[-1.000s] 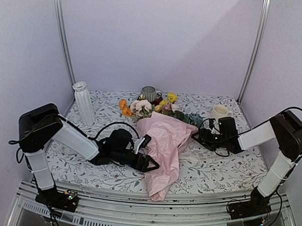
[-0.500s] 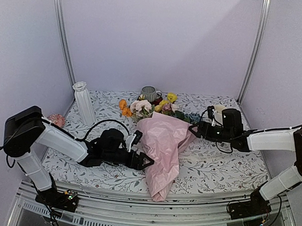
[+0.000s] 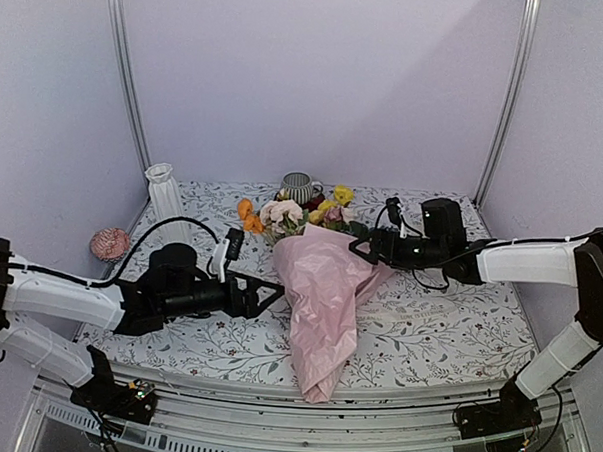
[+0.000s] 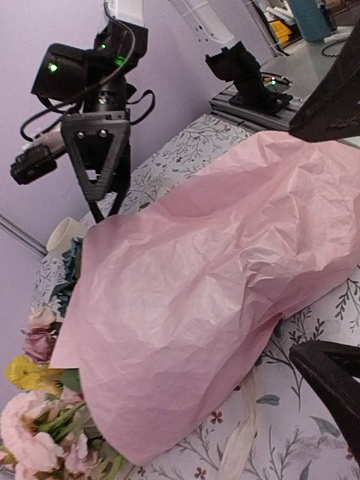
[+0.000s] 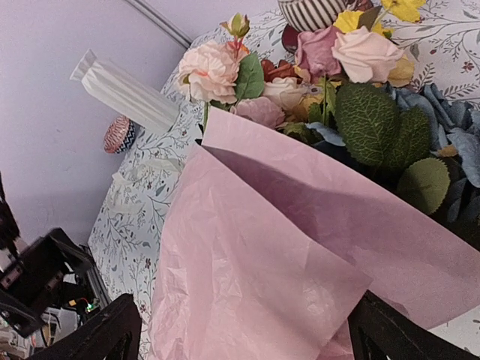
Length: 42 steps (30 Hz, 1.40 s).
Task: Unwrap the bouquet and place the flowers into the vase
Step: Unfold the folded wrapping paper from the folded wrapping paper.
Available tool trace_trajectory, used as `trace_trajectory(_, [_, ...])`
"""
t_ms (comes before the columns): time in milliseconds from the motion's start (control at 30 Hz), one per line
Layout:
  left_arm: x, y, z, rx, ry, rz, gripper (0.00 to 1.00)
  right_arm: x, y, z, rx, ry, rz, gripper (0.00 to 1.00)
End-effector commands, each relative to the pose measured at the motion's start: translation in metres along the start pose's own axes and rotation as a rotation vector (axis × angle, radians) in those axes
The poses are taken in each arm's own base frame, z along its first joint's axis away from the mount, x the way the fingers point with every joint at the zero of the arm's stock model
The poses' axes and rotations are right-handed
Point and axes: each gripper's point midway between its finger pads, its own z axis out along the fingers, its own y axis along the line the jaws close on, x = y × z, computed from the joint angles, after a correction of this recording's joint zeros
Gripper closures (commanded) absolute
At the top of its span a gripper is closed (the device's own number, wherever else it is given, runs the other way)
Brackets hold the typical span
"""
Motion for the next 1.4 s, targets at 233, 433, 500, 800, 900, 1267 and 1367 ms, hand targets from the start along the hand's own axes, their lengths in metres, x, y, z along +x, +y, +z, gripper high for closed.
trace_trajectory(233, [-0.051,0.027,-0.053,-0.121,-0.089,0.001,0.05,0.03,0.049,0.015,-0.15,0.121,-0.041,0.02])
trace_trajectory(433, [-0.075,0.035,-0.078,-0.168,-0.134,-0.007,0.03,0.06,0.158,0.013,-0.393,0.144,-0.305,0.01])
trace_trajectory(500, [-0.077,0.037,-0.083,-0.177,-0.138,-0.02,0.03,0.072,0.184,0.017,-0.446,0.154,-0.372,0.01])
trace_trajectory(800, [-0.09,0.045,-0.11,-0.25,-0.183,-0.055,0.02,0.136,0.256,0.047,-0.614,0.232,-0.499,0.01])
trace_trajectory(900, [-0.094,0.058,-0.121,-0.333,-0.182,-0.096,0.02,0.147,0.247,0.066,-0.576,0.266,-0.493,0.01])
trace_trajectory(1267, [-0.111,0.062,-0.15,-0.423,-0.262,-0.084,0.02,0.153,0.222,0.092,-0.432,0.301,-0.483,0.0])
trace_trajectory(1367, [-0.115,0.055,-0.155,-0.408,-0.272,-0.074,0.02,0.159,0.231,0.089,-0.494,0.324,-0.485,0.0])
